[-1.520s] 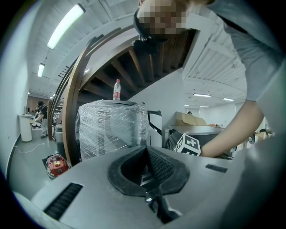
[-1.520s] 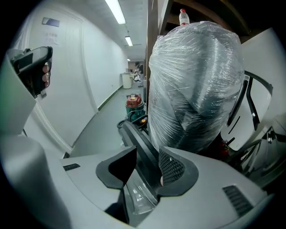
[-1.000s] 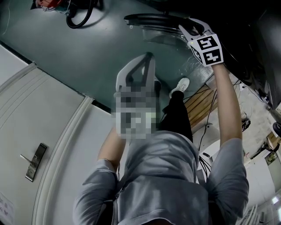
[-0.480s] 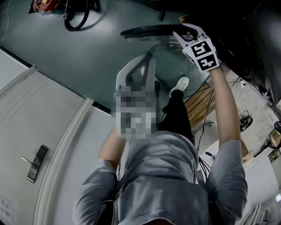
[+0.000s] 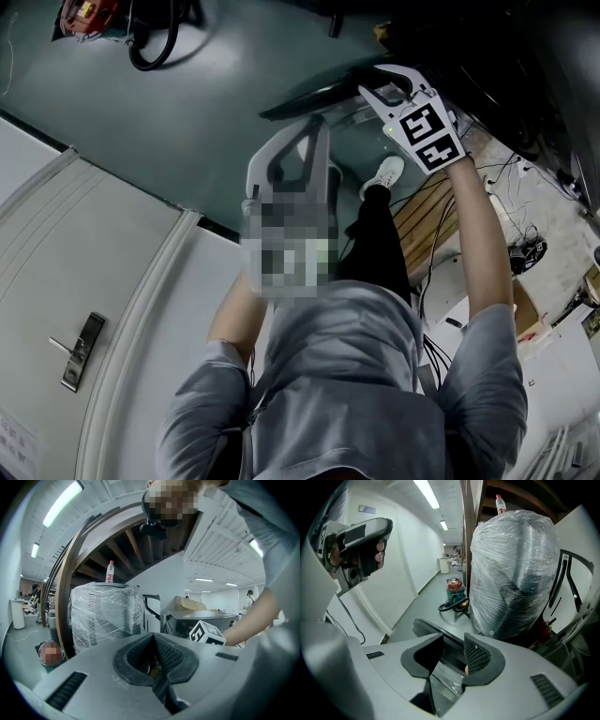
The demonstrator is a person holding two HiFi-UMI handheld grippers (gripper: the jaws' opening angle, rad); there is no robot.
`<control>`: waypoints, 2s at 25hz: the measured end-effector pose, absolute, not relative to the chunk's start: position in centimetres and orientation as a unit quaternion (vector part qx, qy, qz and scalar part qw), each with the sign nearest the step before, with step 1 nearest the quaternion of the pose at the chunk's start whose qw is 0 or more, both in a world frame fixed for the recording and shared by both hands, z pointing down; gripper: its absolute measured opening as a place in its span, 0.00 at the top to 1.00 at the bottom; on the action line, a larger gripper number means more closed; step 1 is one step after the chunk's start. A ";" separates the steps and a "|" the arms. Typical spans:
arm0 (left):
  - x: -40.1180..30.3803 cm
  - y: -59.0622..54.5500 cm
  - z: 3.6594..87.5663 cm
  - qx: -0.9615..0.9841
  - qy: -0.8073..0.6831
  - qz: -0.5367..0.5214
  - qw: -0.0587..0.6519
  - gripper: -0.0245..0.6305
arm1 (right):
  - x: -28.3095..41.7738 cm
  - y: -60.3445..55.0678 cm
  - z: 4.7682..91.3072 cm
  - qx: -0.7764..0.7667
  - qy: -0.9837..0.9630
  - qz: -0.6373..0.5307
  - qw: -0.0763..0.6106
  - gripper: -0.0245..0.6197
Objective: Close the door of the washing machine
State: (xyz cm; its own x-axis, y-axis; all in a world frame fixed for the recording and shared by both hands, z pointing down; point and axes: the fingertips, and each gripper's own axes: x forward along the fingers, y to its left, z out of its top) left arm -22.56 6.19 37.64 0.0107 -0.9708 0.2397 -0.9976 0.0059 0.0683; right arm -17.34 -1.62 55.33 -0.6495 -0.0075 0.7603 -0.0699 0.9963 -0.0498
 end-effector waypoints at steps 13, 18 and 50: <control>-16.8 5.0 38.0 0.733 -0.668 0.071 0.105 0.96 | -12.5 0.9 55.2 0.003 -0.908 0.048 0.417 0.77; -14.7 4.8 37.9 0.743 -0.656 0.074 0.108 0.96 | -10.5 1.7 55.1 0.004 -0.906 0.048 0.420 0.77; -8.8 4.7 37.9 0.764 -0.630 0.092 0.104 0.96 | -7.1 7.0 55.7 -0.009 -0.888 0.017 0.459 0.84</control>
State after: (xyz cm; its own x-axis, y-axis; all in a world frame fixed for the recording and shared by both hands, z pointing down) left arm -8.83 4.67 37.93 0.1890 -0.9439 0.2709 -0.9819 -0.1841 0.0436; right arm -7.08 6.99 55.67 -0.5793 0.0308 0.8145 -0.0005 0.9993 -0.0381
